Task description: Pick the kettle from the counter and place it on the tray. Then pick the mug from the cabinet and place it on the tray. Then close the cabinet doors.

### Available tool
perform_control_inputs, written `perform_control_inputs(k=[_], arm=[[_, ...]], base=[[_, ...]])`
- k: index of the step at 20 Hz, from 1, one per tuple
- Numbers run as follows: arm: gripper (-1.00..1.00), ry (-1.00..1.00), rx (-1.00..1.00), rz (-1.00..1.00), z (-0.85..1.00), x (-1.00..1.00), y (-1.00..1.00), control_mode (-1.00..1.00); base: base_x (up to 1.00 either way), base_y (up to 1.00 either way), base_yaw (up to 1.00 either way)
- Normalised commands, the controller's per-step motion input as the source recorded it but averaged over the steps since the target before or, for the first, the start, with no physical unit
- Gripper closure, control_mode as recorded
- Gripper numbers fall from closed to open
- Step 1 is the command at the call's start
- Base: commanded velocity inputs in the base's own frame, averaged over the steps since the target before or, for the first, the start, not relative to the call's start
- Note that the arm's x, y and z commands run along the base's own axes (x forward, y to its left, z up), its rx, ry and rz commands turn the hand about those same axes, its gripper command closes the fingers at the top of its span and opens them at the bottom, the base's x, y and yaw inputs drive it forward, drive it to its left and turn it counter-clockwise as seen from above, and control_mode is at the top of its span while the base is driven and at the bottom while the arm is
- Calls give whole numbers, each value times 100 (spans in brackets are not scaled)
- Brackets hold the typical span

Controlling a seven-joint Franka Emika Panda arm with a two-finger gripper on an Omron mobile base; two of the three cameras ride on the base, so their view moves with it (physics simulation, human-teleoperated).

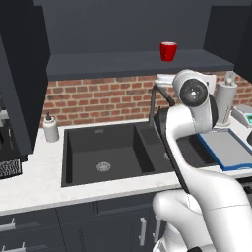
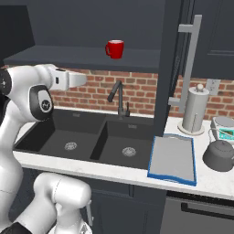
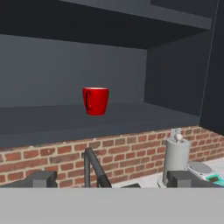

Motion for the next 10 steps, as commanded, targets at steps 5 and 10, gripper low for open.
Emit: perform_control_inputs(k=[5, 10], arm=[[-100, -6, 0, 0, 3, 2, 0, -100], [-100, -5, 0, 0, 16, 13, 0, -100]], base=[[0, 0, 0], [0, 0, 0]])
